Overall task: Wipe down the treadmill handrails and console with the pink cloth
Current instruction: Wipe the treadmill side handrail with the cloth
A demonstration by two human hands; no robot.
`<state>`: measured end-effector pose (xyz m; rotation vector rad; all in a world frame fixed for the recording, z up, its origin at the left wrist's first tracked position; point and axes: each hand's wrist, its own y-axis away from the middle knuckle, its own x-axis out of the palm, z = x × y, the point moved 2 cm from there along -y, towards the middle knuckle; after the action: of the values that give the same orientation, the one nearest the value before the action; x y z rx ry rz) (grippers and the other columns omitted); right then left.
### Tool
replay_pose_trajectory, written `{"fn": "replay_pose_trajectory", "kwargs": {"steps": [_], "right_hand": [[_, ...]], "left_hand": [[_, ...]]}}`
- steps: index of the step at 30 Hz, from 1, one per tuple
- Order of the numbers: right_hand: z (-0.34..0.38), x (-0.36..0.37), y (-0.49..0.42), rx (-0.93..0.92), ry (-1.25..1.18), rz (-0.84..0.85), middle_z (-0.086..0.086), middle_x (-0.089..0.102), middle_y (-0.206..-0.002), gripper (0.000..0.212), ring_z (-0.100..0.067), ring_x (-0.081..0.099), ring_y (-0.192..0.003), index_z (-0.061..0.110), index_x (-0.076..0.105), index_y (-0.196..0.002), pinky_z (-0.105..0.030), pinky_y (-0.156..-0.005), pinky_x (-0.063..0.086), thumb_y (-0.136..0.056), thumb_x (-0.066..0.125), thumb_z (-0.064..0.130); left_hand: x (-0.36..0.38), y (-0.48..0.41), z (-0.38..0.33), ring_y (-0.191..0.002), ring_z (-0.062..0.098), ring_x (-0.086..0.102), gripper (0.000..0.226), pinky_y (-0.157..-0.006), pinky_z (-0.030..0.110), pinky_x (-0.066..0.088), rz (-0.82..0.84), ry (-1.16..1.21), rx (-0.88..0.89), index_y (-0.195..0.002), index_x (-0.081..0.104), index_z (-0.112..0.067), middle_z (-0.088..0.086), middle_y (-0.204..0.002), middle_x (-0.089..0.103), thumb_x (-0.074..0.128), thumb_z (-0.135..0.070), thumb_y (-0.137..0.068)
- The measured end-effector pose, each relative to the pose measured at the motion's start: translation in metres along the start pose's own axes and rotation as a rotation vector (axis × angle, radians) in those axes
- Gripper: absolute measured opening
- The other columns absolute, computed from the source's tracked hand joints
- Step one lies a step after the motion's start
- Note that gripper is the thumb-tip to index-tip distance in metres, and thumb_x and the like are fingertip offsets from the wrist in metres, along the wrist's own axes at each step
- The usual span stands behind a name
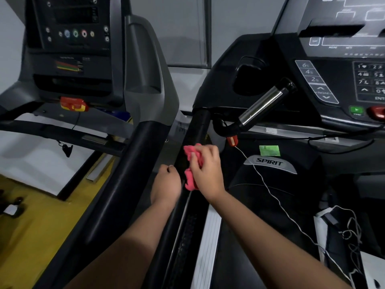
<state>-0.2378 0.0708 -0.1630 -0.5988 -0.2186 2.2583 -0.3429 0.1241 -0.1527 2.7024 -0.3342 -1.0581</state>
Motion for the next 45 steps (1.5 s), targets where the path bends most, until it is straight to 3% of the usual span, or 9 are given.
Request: {"fn": "replay_pose_trajectory", "kwargs": {"steps": [3,7,14,18,22,25,32,40,45], "right_hand": [[-0.024,0.009,0.001,0.401,-0.312,-0.082,0.002,0.048,-0.103,0.006,-0.003,0.052,-0.088,0.019,0.051,-0.097,-0.005,-0.074,0.039,-0.099,0.045,0.020],[-0.049,0.042,-0.009,0.994,-0.983,-0.064,-0.009,0.064,-0.080,0.011,-0.022,0.061,-0.070,0.017,0.060,-0.087,-0.031,-0.067,0.052,-0.094,0.054,0.022],[-0.039,0.062,0.000,1.141,-1.190,0.238,-0.016,0.064,-0.081,0.028,-0.027,0.064,-0.072,0.003,0.062,-0.083,-0.033,-0.071,0.054,-0.090,0.042,0.019],[-0.033,0.047,-0.006,1.187,-1.124,0.078,-0.013,0.066,-0.070,0.035,-0.024,0.063,-0.064,0.005,0.062,-0.081,-0.027,-0.056,0.054,-0.098,0.039,0.026],[-0.027,0.034,-0.010,0.962,-0.866,-0.102,-0.017,0.063,-0.106,0.019,-0.027,0.064,-0.091,0.011,0.058,-0.104,-0.037,-0.081,0.055,-0.096,0.050,0.026],[-0.011,0.012,-0.018,0.478,-0.255,-0.154,-0.004,0.047,-0.123,0.022,-0.019,0.050,-0.109,0.015,0.058,-0.115,-0.033,-0.101,0.040,-0.093,0.056,0.021],[0.038,0.012,-0.015,-0.303,0.538,0.394,0.002,0.055,-0.120,0.034,-0.026,0.038,-0.104,0.021,0.065,-0.112,-0.037,-0.087,0.038,-0.091,0.041,0.031],[0.045,0.010,-0.042,-0.286,0.788,0.409,-0.009,0.042,-0.124,0.034,-0.030,0.038,-0.112,0.017,0.049,-0.121,-0.039,-0.091,0.029,-0.088,0.050,0.028],[0.065,0.034,-0.018,-0.545,0.985,0.658,-0.012,0.048,-0.124,0.036,-0.032,0.040,-0.114,0.012,0.053,-0.126,-0.038,-0.090,0.032,-0.092,0.046,0.024]], "left_hand": [[0.000,0.000,0.000,-0.106,0.033,0.056,0.036,-0.094,0.041,0.044,0.007,-0.017,-0.008,-0.115,0.056,-0.012,0.014,-0.116,0.062,0.029,-0.032,-0.100],[0.000,0.002,0.000,-0.103,0.033,0.057,0.038,-0.087,0.037,0.044,-0.013,-0.034,0.016,-0.115,0.056,-0.012,0.013,-0.113,0.063,0.029,-0.035,-0.100],[0.001,-0.002,0.002,-0.099,0.031,0.059,0.042,-0.076,0.033,0.040,-0.036,-0.103,0.021,-0.115,0.057,-0.013,0.011,-0.108,0.064,0.030,-0.041,-0.099],[0.000,0.000,0.001,-0.097,0.030,0.059,0.041,-0.077,0.034,0.040,-0.033,-0.101,0.011,-0.115,0.056,-0.015,0.010,-0.107,0.064,0.030,-0.041,-0.099],[0.002,0.001,0.001,-0.093,0.029,0.056,0.039,-0.078,0.034,0.038,-0.036,-0.090,0.014,-0.115,0.056,-0.012,0.013,-0.111,0.063,0.029,-0.038,-0.100],[0.003,-0.001,0.003,-0.109,0.034,0.055,0.037,-0.081,0.035,0.035,-0.029,-0.076,0.000,-0.118,0.054,-0.011,0.017,-0.121,0.060,0.028,-0.032,-0.101],[0.002,-0.011,0.013,-0.111,0.033,0.056,0.033,-0.090,0.035,0.043,0.034,-0.003,-0.095,-0.117,0.058,-0.002,0.019,-0.123,0.059,0.038,-0.018,-0.097],[0.013,-0.024,0.040,-0.133,0.026,0.041,0.066,-0.114,0.040,0.029,0.310,0.261,-0.293,-0.139,0.045,-0.007,0.011,-0.143,0.046,0.029,-0.054,-0.095],[0.005,-0.013,0.033,-0.123,0.029,0.047,0.036,-0.092,0.024,0.040,0.257,0.383,-0.172,-0.130,0.049,0.005,0.017,-0.132,0.052,0.028,-0.009,-0.103]]}}
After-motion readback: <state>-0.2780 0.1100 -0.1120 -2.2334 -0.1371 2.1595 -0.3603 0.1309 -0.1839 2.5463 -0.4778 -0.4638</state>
